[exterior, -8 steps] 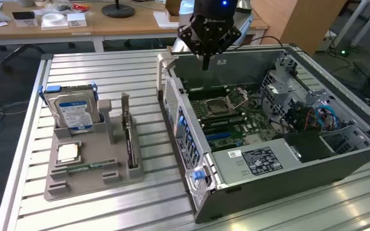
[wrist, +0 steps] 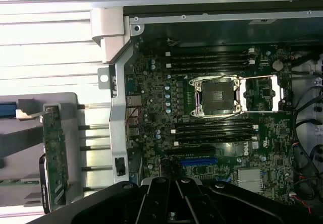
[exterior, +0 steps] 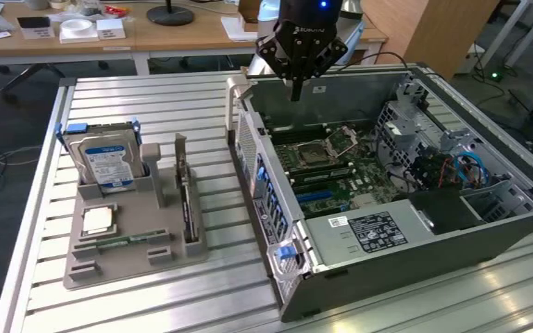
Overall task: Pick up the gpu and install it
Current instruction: 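Reach for the gpu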
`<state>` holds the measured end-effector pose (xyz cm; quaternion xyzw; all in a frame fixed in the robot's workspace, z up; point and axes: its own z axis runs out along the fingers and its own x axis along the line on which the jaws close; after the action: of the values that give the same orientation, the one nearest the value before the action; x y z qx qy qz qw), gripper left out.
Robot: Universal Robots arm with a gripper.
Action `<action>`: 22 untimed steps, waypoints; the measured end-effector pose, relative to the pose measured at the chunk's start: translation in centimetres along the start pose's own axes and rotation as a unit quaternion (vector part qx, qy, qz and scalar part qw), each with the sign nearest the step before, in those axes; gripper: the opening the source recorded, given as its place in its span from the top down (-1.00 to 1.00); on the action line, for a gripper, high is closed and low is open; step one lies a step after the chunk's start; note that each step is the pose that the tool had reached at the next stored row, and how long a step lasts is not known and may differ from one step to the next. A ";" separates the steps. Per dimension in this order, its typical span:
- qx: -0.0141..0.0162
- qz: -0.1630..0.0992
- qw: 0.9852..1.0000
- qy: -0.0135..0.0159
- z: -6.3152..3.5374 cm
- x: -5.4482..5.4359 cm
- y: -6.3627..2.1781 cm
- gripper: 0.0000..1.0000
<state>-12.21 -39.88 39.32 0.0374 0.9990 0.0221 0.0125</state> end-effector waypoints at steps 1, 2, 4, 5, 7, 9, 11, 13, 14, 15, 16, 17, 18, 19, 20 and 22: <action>0.000 0.000 1.000 0.000 0.01 0.0 0.00 0.79; 0.000 0.000 1.000 0.000 0.01 0.1 -0.01 0.79; 0.000 0.000 1.000 0.000 0.01 0.2 -0.02 0.79; 0.000 0.000 1.000 0.000 0.00 0.3 -0.02 0.79; 0.000 0.000 1.000 0.000 0.00 0.5 -0.04 0.79; 0.000 0.000 1.000 0.000 0.00 0.8 -0.06 0.79; 0.000 0.000 1.000 0.000 0.00 1.0 -0.08 0.79; 0.000 0.000 1.000 0.000 0.00 1.3 -0.10 0.79; 0.000 0.000 1.000 0.000 0.00 1.4 -0.11 0.79; 0.000 0.000 1.000 0.000 0.00 1.5 -0.12 0.79; 0.000 0.000 1.000 0.000 0.00 1.7 -0.13 0.79; 0.000 0.000 1.000 0.000 0.00 1.8 -0.13 0.79; 0.000 0.000 1.000 0.000 0.00 1.9 -0.15 0.79; 0.000 0.000 1.000 0.000 0.00 2.1 -0.16 0.79; 0.000 0.000 1.000 0.000 0.00 2.2 -0.16 0.79; 0.000 0.000 1.000 0.000 -0.01 2.4 -0.18 0.79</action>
<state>-14.66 -39.88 39.26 0.0375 0.9990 0.0221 0.0125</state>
